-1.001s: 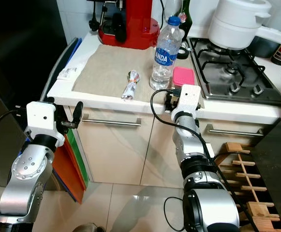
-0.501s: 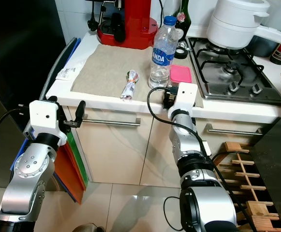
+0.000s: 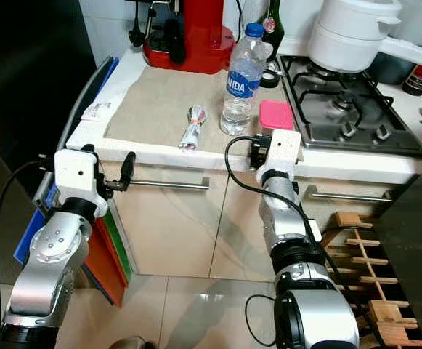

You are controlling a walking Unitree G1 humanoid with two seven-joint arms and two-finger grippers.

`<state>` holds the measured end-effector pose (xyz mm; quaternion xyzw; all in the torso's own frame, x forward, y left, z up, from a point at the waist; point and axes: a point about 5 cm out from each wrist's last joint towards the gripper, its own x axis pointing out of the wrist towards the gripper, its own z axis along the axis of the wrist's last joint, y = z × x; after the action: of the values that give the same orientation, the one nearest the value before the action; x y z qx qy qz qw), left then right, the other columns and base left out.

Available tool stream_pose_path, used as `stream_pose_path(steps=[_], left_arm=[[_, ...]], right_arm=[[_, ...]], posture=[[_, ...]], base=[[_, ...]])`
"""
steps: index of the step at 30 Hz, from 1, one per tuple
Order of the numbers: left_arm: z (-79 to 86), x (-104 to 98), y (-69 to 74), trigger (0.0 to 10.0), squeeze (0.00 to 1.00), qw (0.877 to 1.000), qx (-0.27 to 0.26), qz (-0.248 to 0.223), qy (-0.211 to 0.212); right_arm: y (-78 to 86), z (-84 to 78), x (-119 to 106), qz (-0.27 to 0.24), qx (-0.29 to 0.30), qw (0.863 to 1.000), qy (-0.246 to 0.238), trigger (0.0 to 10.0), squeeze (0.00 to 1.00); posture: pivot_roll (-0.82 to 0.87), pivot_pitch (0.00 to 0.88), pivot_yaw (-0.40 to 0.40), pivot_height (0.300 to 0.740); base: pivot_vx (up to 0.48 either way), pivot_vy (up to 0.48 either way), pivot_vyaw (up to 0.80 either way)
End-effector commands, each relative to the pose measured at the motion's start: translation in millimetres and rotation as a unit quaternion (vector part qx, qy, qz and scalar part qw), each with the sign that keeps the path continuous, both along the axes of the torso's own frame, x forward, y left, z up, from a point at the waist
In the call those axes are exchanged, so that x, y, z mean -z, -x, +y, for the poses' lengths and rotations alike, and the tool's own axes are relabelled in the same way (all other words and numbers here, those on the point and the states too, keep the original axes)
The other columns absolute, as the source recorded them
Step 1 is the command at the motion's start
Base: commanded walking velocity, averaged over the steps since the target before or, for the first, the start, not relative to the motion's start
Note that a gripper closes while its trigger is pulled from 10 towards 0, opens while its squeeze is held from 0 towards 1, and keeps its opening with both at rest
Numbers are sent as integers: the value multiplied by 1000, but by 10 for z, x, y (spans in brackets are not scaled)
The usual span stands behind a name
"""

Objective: Restocking fridge

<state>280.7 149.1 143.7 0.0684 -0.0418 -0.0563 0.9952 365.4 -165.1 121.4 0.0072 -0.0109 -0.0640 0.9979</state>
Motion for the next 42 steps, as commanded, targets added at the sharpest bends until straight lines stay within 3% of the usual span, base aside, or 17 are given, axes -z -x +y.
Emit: stream_pose_path(steps=[1,5,8,12,14,17,18,19,26,33,42], left_arm=[[-62,-25,-37,10000,0,1000,13,-3,-10],[-165,30,-36,10000,0,999,47,13,-22],[-209,33,-49,10000,0,998,51,11,-35],[-215,-10,-41,10000,0,998,63,2,-16],[-221,-22,-28,10000,0,998,69,-1,-10],[-213,-61,42,10000,0,997,80,-11,0],[-213,-61,42,10000,0,997,80,-11,0],[-195,-59,101,10000,0,996,85,-12,-7],[-54,-91,208,10000,0,998,63,-14,-18],[-87,-66,132,10000,0,998,57,-8,-7],[-49,-16,70,10000,0,999,48,0,-15]], right_arm=[[-30,-33,-151,-36,2,999,11,0,0],[-22,-96,-407,-101,1,994,36,0,0],[23,-125,-479,-125,2,991,55,0,0],[269,-162,-422,-143,11,987,70,0,0],[312,-164,-395,-141,13,988,68,0,0],[534,-167,-260,-126,20,989,71,0,0],[534,-167,-260,-126,20,989,71,0,0],[709,-173,-195,-121,20,989,80,0,0],[1093,-136,-144,-111,1,988,111,0,0],[1082,10,-59,-93,-20,990,103,0,0],[988,30,-2,-68,-30,994,82,0,0]], posture=[[51,0,-13,740],[46,0,-13,740],[42,0,-12,740],[39,0,-15,740],[38,0,-15,740],[35,0,-18,740],[35,0,-18,740],[35,0,-17,740],[40,0,-16,740],[32,0,-11,740],[34,0,-16,740]], base=[[0,0,0],[0,0,0],[0,0,0],[0,0,0],[0,0,0],[0,0,0],[0,0,0],[0,0,0],[0,0,0],[0,0,0],[-136,0,0]])
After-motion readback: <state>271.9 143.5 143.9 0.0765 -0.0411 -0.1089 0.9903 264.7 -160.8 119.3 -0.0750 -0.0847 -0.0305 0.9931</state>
